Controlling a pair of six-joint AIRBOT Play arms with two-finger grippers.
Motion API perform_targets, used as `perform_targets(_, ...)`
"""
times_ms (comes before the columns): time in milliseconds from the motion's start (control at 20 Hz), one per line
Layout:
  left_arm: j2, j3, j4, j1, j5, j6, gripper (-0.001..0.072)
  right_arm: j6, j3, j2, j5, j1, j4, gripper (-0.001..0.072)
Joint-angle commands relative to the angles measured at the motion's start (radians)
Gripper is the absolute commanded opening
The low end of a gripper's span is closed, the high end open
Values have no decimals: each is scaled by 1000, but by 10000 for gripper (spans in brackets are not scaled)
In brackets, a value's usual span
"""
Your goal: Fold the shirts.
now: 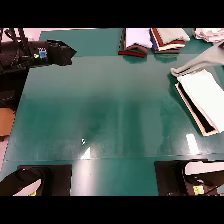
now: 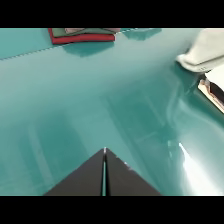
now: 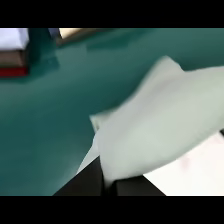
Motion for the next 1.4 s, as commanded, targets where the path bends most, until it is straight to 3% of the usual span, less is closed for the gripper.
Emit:
perform_targets(0, 1, 0, 0, -1, -2, -3, 24, 0, 146, 0, -15, 19, 21, 15)
perform_targets(150, 1, 0, 0, -1, -18, -3, 24, 0, 151, 42, -18, 18, 21, 15)
perform_targets(400, 1, 0, 0, -1, -27, -1, 24, -55, -39, 201, 36, -42, 21, 16)
perform_targets(750, 1, 0, 0, -1, -27, 0, 24, -182, -412, 443, 77, -283, 7, 15)
perform_targets(950, 1, 0, 0, -1, -28, 0, 24, -187, -642, 532, 58, -425, -103, 18)
perform_targets(1000, 1, 0, 0, -1, -30, 0, 25, -187, -682, 536, 58, -450, -117, 54)
perform_targets(1100, 1, 0, 1, -1, -39, 0, 25, -187, -747, 536, 57, -492, -121, 413)
perform_targets(1150, 1, 0, 0, -1, -43, 0, 25, -187, -769, 536, 58, -515, -121, 519)
perform_targets(1350, 1, 0, 1, -1, -44, 1, 25, -185, -757, 539, 79, -623, -110, 539)
